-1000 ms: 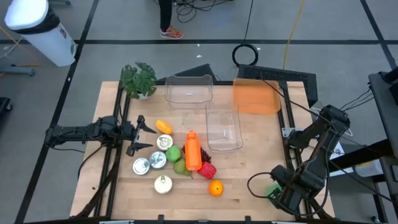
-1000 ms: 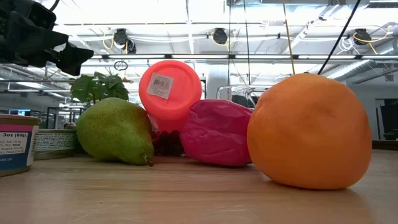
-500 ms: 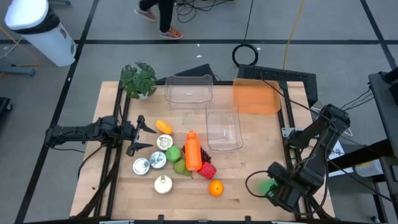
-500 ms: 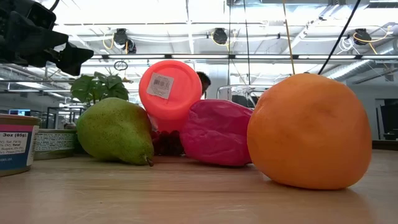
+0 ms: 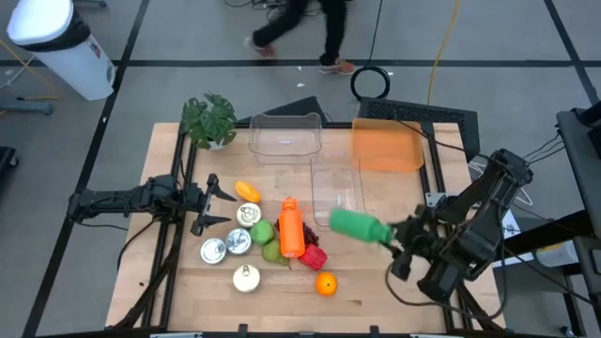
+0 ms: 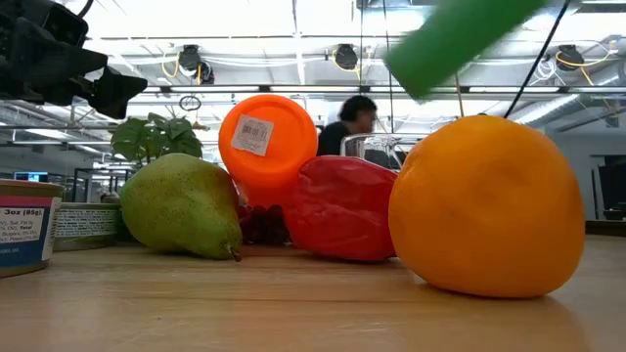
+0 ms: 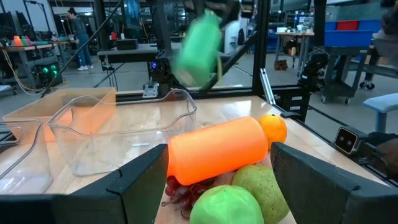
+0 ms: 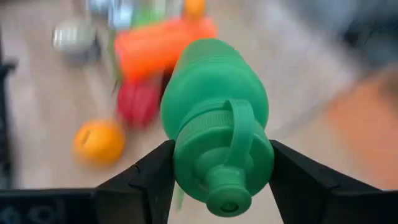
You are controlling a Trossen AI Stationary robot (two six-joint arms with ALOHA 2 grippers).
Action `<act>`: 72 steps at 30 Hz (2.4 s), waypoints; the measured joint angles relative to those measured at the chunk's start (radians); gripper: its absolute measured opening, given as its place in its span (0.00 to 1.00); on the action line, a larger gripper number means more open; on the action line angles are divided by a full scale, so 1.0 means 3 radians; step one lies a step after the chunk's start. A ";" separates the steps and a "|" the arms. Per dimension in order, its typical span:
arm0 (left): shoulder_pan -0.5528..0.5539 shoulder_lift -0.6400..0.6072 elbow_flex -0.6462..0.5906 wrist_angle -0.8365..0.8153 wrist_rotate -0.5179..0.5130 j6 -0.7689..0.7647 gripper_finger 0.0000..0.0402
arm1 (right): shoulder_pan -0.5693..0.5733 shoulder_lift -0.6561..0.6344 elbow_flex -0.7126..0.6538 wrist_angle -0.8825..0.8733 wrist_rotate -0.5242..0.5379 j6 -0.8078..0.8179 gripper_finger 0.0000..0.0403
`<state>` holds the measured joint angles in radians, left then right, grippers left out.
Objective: Pick & Place Food Item
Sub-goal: Put the green water bottle into the orange bin
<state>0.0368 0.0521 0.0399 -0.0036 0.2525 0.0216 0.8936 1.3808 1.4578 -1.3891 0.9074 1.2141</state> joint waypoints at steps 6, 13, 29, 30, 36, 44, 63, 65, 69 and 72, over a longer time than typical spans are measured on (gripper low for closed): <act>0.0000 0.0000 0.0000 0.0000 -0.0001 0.0000 0.73 | -0.0200 -0.0149 0.0000 -0.0023 0.1636 -0.0745 0.52; 0.0000 0.0000 0.0000 0.0000 -0.0001 0.0000 0.73 | -0.1205 -0.0433 -0.0175 -0.0019 0.2080 -0.1073 0.52; 0.0000 -0.0001 0.0000 0.0000 -0.0001 0.0000 0.73 | -0.3422 -0.0536 -0.1143 0.4574 -0.0767 -0.4835 0.53; 0.0000 -0.0001 0.0000 0.0000 -0.0001 0.0000 0.73 | -0.3483 -0.0536 -0.1157 0.4761 -0.0834 -0.4937 0.53; 0.0000 0.0000 0.0000 0.0000 -0.0001 0.0000 0.73 | -0.3911 -0.0450 -0.0563 0.4428 -0.0835 -0.5114 0.53; 0.0000 0.0000 0.0000 0.0000 0.0000 0.0000 0.73 | -0.4760 0.0142 0.1119 0.2339 -0.0857 -0.4761 0.53; 0.0000 -0.0001 0.0000 0.0000 -0.0001 0.0000 0.73 | -0.6128 0.0783 0.1673 -0.0558 -0.2370 -0.4065 0.53; 0.0000 0.0000 0.0000 0.0000 -0.0001 0.0000 0.73 | -0.6163 0.0780 0.1567 -0.0562 -0.2505 -0.4036 0.53; 0.0000 -0.0001 0.0000 0.0000 0.0000 0.0000 0.73 | -0.6170 0.0791 0.1264 -0.0343 -0.2605 -0.4003 0.53; 0.0000 -0.0001 0.0000 0.0000 -0.0001 0.0000 0.73 | -0.6137 0.0788 0.1047 -0.0179 -0.2613 -0.4001 0.53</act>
<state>0.0368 0.0519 0.0399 -0.0036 0.2524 0.0216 -0.9475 1.6173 1.7718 -1.4428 0.1235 0.0139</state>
